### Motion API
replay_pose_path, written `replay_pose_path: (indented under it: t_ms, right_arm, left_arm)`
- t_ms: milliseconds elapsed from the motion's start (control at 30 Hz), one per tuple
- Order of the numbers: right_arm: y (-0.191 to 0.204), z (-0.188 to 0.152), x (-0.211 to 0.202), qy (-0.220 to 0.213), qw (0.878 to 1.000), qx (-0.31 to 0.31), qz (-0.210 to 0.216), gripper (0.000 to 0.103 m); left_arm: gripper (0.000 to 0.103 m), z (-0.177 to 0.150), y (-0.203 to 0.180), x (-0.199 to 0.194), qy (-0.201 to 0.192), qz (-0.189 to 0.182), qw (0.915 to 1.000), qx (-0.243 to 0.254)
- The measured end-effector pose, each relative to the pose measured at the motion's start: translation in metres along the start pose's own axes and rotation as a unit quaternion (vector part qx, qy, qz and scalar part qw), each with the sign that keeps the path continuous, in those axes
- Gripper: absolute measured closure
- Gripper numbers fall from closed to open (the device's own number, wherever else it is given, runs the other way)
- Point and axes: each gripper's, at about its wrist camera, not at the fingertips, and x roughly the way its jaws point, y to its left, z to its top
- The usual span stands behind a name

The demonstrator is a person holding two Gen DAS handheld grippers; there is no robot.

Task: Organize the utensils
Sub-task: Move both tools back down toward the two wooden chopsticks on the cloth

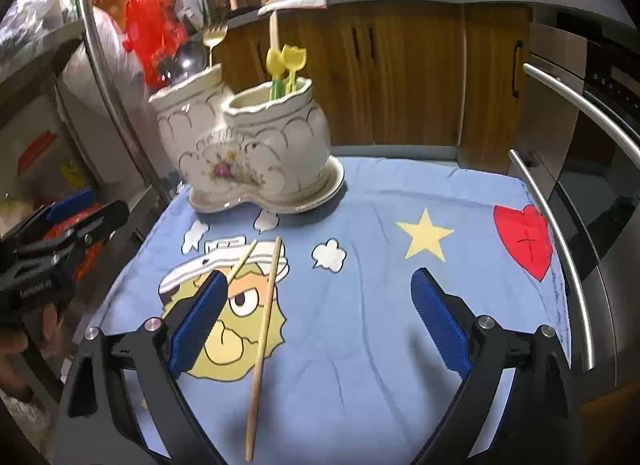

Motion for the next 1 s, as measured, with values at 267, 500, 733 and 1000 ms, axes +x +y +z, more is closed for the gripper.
replay_pose_path:
  t_ms: [267, 500, 733, 1000]
  right_arm:
    - [0.013, -0.010, 0.020, 0.038, 0.998, -0.041, 0.002, 0.012]
    - [0.022, -0.014, 0.034, 0.065, 0.996, -0.056, 0.007, 0.027]
    - [0.039, -0.018, 0.046, 0.087, 0.993, -0.080, 0.013, 0.066]
    - [0.052, -0.017, 0.059, 0.092, 0.990, -0.103, 0.002, 0.082]
  left_arm:
    - [0.012, -0.004, 0.004, 0.014, 0.016, -0.013, 0.9998, 0.000]
    - [0.012, -0.010, -0.002, 0.024, 0.039, -0.023, 0.9989, 0.012]
    - [0.013, -0.022, -0.006, 0.043, 0.085, -0.034, 0.9955, 0.022]
    - [0.014, -0.026, -0.011, 0.049, 0.098, -0.041, 0.9940, 0.028]
